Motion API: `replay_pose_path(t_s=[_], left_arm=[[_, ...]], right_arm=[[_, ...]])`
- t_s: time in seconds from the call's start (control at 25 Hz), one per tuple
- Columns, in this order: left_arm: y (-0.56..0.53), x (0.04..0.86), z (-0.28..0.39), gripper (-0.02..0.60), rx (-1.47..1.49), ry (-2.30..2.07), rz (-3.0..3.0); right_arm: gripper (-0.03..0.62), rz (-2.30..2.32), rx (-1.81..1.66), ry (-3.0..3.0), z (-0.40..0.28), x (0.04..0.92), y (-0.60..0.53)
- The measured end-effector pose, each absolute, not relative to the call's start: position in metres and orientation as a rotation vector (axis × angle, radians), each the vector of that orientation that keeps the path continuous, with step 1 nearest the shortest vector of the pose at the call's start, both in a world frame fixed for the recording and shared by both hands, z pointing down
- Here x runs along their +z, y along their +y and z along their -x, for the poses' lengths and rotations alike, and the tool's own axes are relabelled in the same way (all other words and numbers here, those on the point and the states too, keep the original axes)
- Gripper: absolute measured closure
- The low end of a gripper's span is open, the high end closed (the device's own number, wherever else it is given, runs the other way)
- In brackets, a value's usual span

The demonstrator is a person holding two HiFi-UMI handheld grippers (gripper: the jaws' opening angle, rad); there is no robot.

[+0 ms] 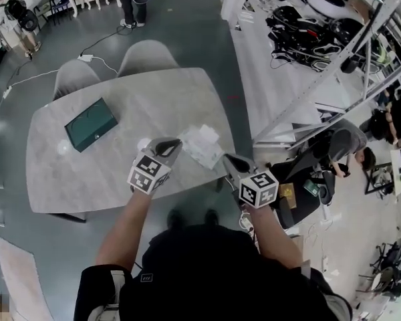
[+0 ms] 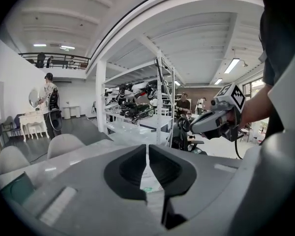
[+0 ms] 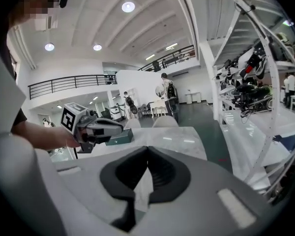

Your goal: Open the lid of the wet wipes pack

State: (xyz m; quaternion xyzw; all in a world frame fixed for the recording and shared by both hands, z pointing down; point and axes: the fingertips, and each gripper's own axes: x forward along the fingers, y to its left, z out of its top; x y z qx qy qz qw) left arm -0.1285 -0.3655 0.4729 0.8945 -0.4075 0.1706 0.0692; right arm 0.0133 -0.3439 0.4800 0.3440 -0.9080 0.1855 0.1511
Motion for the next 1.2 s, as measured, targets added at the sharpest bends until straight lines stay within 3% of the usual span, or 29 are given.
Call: replay_pose_path(t_s=[0.56,1.2], left_arm=[[-0.381,0.409,0.069,0.558,0.332,-1.475,-2.594],[-0.381,0.39,0.1,0.56,0.328,-1.529,-2.602]], right_arm=[[0.591,-0.999,0.385,-2.802,-0.11,0.418,-0.377],[0.592,-0.987,0.347,-2.876,-0.08,0.392,-0.382]])
